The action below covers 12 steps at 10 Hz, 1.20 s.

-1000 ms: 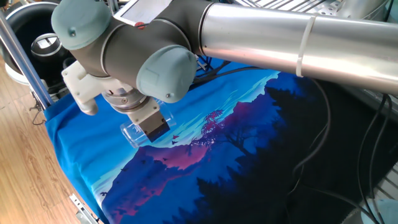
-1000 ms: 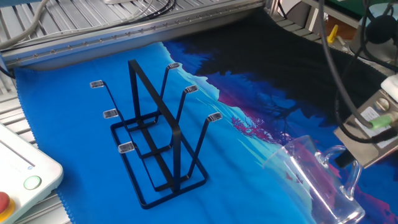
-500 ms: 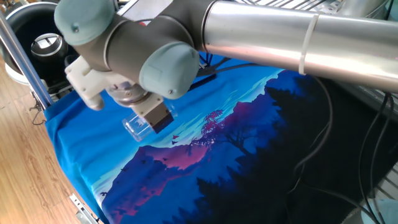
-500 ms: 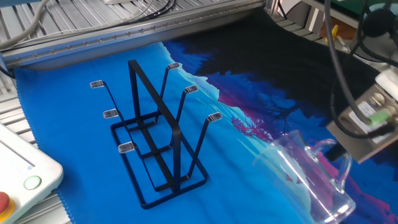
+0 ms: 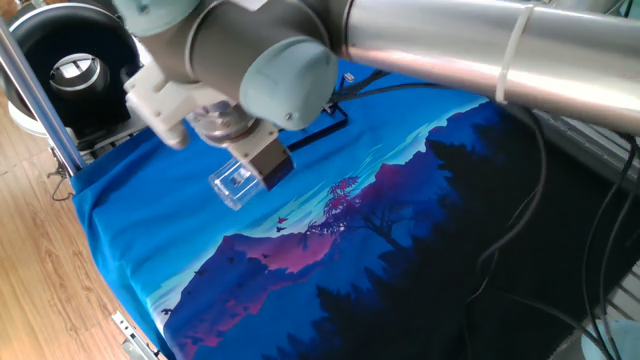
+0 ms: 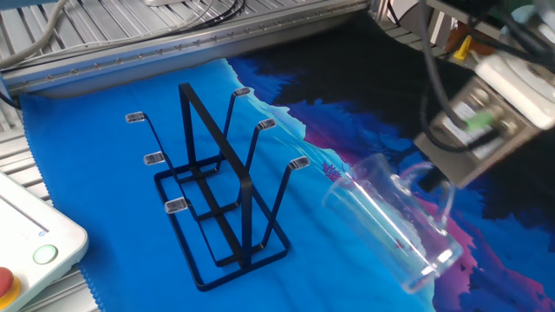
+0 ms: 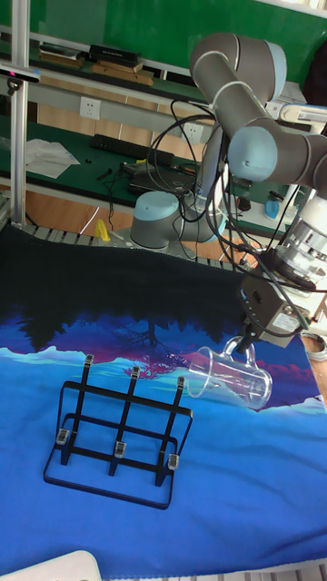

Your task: Put the cup on the cup rack

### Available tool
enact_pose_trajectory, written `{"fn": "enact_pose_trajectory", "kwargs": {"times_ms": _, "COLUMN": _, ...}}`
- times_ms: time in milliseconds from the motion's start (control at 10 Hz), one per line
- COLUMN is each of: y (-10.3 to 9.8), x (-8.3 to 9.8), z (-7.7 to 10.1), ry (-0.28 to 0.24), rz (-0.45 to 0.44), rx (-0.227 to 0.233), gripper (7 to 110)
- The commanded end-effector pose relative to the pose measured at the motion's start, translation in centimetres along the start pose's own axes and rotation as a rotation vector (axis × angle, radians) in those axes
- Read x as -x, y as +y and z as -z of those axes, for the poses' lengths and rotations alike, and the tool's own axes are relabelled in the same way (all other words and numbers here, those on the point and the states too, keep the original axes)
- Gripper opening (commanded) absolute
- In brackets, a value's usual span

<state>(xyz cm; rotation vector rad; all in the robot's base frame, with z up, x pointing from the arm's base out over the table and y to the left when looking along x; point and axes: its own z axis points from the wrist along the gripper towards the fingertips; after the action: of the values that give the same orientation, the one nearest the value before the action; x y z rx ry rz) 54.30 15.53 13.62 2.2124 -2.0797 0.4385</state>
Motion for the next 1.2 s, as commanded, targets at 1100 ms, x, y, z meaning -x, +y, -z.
{"fn": "enact_pose_trajectory", "kwargs": {"times_ms": 1100, "y": 0.3, "x": -0.9, "z": 0.0, "ry": -0.065, "rz": -0.026, "rx": 0.017, "gripper": 7}}
